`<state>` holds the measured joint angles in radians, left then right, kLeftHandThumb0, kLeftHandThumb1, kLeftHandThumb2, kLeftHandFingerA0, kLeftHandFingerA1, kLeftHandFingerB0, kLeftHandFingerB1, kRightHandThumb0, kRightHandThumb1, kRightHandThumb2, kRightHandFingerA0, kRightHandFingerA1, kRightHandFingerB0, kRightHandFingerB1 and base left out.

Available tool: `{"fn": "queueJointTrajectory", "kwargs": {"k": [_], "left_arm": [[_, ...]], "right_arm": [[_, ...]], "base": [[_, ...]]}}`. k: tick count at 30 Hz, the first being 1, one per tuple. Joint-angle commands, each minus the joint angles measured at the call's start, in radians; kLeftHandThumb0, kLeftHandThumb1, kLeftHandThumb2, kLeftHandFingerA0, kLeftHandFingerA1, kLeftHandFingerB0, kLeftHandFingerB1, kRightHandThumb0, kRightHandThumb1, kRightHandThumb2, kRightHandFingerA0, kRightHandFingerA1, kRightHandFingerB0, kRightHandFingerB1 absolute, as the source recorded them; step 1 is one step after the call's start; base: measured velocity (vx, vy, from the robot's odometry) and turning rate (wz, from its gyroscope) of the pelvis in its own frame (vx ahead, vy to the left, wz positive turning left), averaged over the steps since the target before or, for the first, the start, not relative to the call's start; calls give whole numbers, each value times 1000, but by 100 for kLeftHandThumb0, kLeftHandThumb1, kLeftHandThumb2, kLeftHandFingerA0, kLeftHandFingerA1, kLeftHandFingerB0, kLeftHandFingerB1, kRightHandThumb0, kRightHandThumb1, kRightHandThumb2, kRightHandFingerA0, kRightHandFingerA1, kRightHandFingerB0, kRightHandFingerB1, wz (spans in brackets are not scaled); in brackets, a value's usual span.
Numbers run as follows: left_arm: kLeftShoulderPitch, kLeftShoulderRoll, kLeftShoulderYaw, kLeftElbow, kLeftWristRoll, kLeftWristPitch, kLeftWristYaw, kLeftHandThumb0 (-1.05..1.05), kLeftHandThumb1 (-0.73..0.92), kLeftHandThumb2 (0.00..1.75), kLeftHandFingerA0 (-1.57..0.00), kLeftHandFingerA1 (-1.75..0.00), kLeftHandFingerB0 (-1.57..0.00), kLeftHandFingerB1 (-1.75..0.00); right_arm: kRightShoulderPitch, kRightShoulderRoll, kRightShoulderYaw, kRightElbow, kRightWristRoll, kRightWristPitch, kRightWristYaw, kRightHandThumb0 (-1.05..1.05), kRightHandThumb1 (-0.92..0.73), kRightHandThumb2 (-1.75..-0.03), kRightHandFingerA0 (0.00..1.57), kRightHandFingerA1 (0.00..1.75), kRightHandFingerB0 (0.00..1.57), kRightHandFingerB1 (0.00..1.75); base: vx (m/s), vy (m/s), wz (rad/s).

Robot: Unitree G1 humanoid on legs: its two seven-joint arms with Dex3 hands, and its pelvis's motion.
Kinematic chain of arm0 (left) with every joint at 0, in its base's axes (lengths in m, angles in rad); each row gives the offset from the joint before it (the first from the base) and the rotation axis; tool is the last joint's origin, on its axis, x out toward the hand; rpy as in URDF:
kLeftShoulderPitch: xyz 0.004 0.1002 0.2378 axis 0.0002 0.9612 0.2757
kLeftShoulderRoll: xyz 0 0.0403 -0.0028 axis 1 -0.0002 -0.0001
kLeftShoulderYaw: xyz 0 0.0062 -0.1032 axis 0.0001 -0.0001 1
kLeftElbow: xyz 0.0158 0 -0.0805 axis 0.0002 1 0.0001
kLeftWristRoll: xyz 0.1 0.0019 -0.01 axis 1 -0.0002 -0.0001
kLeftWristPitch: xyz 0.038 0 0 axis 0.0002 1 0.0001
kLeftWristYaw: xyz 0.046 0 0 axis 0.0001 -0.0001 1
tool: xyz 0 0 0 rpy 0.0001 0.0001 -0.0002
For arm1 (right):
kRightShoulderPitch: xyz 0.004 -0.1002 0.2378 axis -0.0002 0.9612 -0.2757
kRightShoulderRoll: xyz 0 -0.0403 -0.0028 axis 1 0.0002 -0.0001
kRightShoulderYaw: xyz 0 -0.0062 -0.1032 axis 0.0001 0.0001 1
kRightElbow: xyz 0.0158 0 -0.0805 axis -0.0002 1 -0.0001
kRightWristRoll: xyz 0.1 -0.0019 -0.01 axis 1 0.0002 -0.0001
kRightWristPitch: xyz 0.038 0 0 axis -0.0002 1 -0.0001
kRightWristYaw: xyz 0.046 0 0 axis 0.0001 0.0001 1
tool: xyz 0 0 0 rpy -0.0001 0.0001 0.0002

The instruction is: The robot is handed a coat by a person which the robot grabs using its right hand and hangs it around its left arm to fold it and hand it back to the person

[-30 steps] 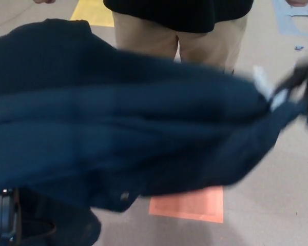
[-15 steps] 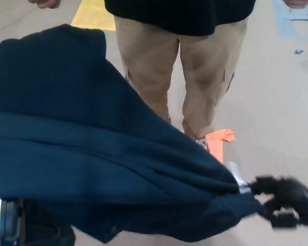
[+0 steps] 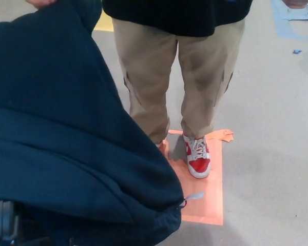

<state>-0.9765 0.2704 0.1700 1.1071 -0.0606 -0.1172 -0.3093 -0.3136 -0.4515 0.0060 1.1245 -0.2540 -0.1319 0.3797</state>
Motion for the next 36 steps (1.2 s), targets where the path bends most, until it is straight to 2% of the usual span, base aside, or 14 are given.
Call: {"fn": "queueJointTrajectory", "kwargs": {"k": [1, 2, 6, 12, 13, 14, 15, 16, 19, 20, 33, 34, 35, 36], "left_arm": [[-5, 31, 12, -66, -30, -14, -54, -79, 74, 75, -10, -28, -8, -26], [-5, 32, 13, -67, -30, -14, -56, -76, 86, 66, -11, -28, -10, -27], [6, 33, 16, -83, -35, -4, -67, -75, 85, 67, -11, -27, -11, -26], [25, 28, 19, -113, -44, -5, -99, -75, 85, 67, -11, -25, -12, -26], [37, 22, 20, -128, -49, -14, -109, -76, 84, 67, -11, -25, -13, -27], [55, 15, 16, -154, -51, -15, -114, -77, 85, 67, -12, -25, -13, -27], [69, 10, 12, -175, -53, -16, -118, -77, 86, 67, -12, -26, -13, -27], [82, 3, 12, -195, -58, -15, -121, -80, 75, 73, -10, -27, -12, -29], [120, -11, 14, -268, -77, 3, -129, -80, 75, 74, -10, -27, -11, -28], [141, -15, 12, -312, -84, 13, -133, -82, 73, 75, -10, -28, -10, -27], [204, -49, -8, -472, -84, 62, -131, -76, 86, 66, -10, -28, -6, -26], [205, -50, -6, -475, -88, 70, -130, -77, 84, 67, -12, -27, -9, -25], [204, -48, -5, -475, -89, 72, -131, -76, 84, 67, -12, -27, -10, -25], [201, -44, -5, -472, -88, 71, -134, -76, 84, 67, -12, -27, -10, -25]], "right_arm": [[43, -124, -201, 121, 238, 87, 337, -89, -60, -91, 0, 0, 0, 0], [47, -124, -223, 123, 245, 79, 298, -95, -66, -98, 0, 4, 0, 0], [48, -66, -308, 112, 265, -43, 88, -96, -83, -109, 0, 2, 0, 0], [-18, 50, -396, 76, 296, -72, -32, -84, -75, -106, 0, 12, 0, 11], [-32, 83, -388, 58, 281, -74, -67, -73, -89, -66, 0, 16, 0, 20], [-38, 128, -372, 38, 266, -69, -109, -80, -75, -105, 0, 16, 2, 18], [-36, 155, -360, 25, 256, -71, -133, -76, -74, -106, 0, 21, 5, 23], [-29, 175, -351, 20, 248, -71, -150, -71, -90, -69, 2, 20, 4, 21], [-14, 223, -327, 19, 238, -77, -168, -69, -91, -67, 0, 19, 0, 20], [-5, 227, -275, 24, 181, -75, -219, -74, -73, -107, 0, 24, 6, 24], [24, 137, -77, 127, 96, -93, -310, -84, -73, -104, 8, 31, 7, 20], [22, 140, -75, 130, 98, -97, -313, -75, -87, -66, 11, 29, 5, 24], [20, 142, -74, 133, 100, -98, -314, -74, -67, -104, 4, 41, 3, 27], [17, 143, -73, 135, 101, -98, -313, -74, -67, -104, 4, 41, 3, 27]], "base": [[0, 0, 0], [0, 0, 0], [0, 0, 0], [0, 0, 0], [0, 0, 0], [0, 0, 0], [0, 0, 0], [0, 0, 0], [0, 0, 2], [0, 0, 0], [0, 0, 0], [0, 0, 0], [0, 0, 0], [0, 0, 0]]}}
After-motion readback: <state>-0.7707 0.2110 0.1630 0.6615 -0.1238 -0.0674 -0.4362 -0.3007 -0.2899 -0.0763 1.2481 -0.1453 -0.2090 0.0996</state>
